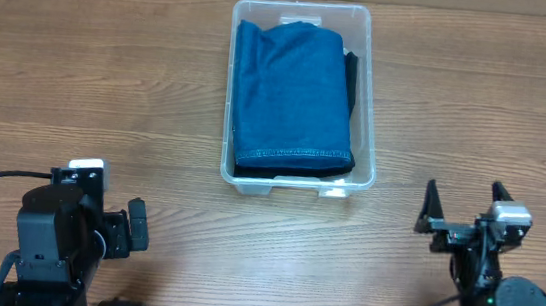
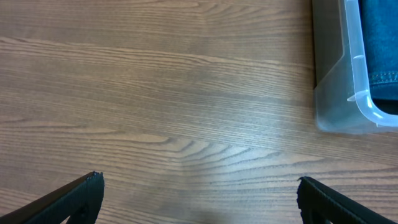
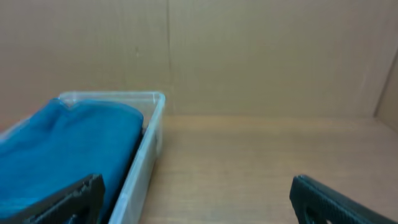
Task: Pack container
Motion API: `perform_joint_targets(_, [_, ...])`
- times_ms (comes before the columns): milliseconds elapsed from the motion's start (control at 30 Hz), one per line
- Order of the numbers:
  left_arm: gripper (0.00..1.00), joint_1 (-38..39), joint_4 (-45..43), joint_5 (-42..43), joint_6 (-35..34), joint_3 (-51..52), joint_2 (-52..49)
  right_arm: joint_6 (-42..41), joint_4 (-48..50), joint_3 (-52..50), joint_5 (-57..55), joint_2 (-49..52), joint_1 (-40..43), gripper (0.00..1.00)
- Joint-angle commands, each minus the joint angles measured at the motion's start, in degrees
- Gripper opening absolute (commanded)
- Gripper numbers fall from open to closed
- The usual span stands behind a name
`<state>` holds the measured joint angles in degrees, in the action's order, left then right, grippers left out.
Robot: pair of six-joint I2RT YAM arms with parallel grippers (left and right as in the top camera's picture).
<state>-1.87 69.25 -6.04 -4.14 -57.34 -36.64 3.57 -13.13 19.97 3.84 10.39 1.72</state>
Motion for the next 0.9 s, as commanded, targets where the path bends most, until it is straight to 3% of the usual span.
perform_joint_targets(0, [1.00,0.4,-0.2,-0.1,-0.4,0.3,0.3,0.3,10.9,-8.3,0.3,-3.1,-0.4,1.00])
perform_joint_targets(67, [1.00,0.4,-0.2,-0.1,-0.4,0.3,0.3,0.4,15.8,-12.3,0.2,-5.4,-0.4,1.00])
perform_joint_targets(233, [1.00,0.4,-0.2,-0.1,-0.4,0.3,0.3,0.3,12.7,-17.4,0.6,-10.3,-0.9,1.00])
perform_joint_targets(333, [1.00,0.4,-0.2,-0.1,-0.4,0.3,0.3,0.3,4.5,-17.6,0.7,-10.2,-1.3,1.00])
perform_joint_targets(867, [1.00,0.4,-0.2,-0.1,-0.4,0.3,0.3,0.3,4.6,-17.6,0.5,-9.9,-1.3,1.00])
